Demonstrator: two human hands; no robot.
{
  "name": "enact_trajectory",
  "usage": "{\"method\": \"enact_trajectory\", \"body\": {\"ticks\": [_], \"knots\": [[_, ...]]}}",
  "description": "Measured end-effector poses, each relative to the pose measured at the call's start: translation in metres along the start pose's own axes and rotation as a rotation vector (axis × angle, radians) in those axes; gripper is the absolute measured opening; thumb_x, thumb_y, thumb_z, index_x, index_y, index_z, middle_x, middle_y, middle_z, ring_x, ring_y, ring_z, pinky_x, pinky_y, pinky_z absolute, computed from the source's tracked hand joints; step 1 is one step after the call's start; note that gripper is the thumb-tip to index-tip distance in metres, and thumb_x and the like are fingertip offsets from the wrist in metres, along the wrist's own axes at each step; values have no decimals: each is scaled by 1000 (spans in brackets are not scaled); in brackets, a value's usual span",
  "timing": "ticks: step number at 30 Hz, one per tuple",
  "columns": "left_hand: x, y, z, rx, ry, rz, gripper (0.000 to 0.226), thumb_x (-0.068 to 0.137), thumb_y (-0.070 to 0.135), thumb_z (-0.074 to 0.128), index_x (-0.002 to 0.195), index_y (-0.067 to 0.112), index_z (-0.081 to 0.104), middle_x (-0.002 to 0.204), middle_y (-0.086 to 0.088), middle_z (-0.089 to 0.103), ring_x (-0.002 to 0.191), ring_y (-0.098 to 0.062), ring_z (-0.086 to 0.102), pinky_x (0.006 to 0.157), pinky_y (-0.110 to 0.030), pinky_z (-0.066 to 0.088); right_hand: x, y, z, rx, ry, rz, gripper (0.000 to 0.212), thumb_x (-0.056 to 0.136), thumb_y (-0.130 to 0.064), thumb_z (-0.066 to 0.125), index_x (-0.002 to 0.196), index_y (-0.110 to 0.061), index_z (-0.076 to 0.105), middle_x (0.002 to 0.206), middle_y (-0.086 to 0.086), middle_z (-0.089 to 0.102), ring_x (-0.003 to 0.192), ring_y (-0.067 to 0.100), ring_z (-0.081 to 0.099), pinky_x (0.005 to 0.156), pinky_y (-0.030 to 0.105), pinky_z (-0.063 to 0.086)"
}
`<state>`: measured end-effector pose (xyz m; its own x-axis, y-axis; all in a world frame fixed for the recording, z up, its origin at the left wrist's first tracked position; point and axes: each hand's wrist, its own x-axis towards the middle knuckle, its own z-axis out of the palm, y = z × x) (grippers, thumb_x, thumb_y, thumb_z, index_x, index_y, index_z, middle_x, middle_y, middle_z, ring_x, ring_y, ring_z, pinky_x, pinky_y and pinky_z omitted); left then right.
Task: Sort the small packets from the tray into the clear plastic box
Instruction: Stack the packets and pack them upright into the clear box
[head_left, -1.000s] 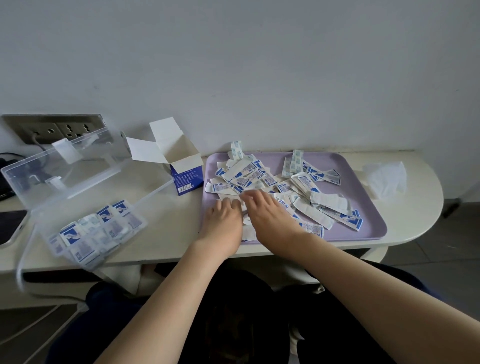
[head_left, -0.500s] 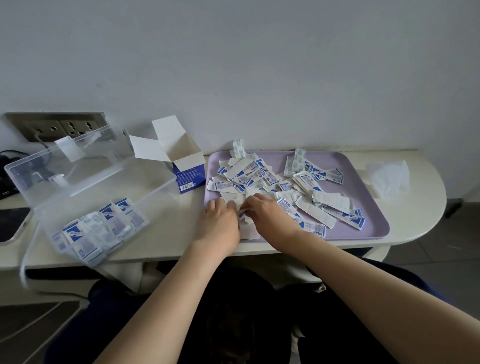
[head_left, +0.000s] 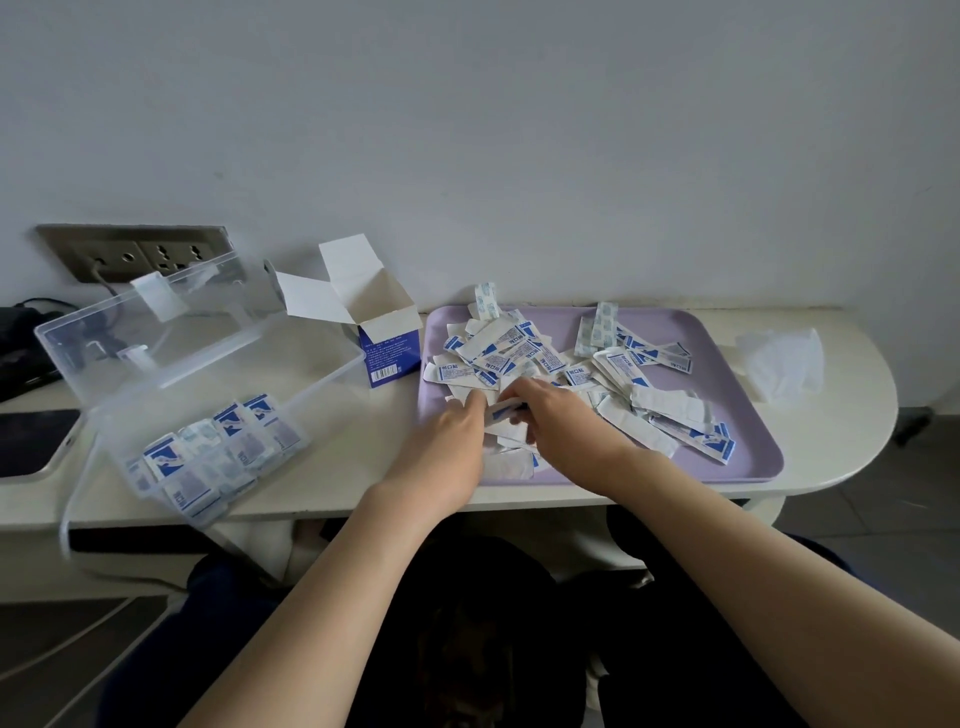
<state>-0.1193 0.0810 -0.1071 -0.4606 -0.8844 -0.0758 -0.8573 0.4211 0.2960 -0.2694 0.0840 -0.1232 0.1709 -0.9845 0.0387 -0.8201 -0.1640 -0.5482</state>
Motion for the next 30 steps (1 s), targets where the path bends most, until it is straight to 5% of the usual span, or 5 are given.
{"method": "enact_trajectory", "body": {"ticks": [6, 11, 19, 23, 30], "knots": [[-3, -8, -4, 237, 160, -10, 42, 89, -1, 37, 125, 22, 36, 117, -5, 58, 106, -28, 48, 84, -35, 32, -2, -7, 0, -65, -46, -19, 31, 89, 9, 33, 111, -9, 46, 93, -1, 49, 75, 17, 47, 70, 35, 42], [-10, -16, -9, 146, 183, -45, 31, 97, 12, 40, 127, 14, 31, 109, -8, 59, 95, -27, 53, 79, -35, 36, 1, -20, 0, 64, -33, -55, 20, 102, -20, 30, 106, -10, 47, 78, -12, 45, 71, 11, 44, 68, 26, 35], [-36, -26, -29, -89, 238, -90, 22, 99, 8, 38, 119, 11, 33, 113, -10, 52, 78, -16, 34, 68, -26, 27, 2, -45, 1, 17, 47, -102, 14, 99, -10, 36, 95, -9, 49, 73, -3, 53, 65, 22, 46, 65, 38, 40], [-47, -37, -31, -55, 274, -85, 20, 97, 2, 36, 97, 20, 28, 89, 2, 42, 72, -17, 31, 62, -26, 17, 2, -52, 10, -21, 53, -172, 13, 96, -6, 39, 99, -7, 52, 80, -1, 56, 68, 27, 52, 66, 41, 44], [-64, -61, -50, 93, 417, -69, 33, 90, -4, 37, 109, 22, 46, 91, 3, 52, 88, -22, 46, 65, -27, 17, 14, -81, 23, -348, 291, -457, 9, 81, -10, 61, 85, -15, 68, 70, 0, 60, 62, 23, 58, 52, 23, 35]]}}
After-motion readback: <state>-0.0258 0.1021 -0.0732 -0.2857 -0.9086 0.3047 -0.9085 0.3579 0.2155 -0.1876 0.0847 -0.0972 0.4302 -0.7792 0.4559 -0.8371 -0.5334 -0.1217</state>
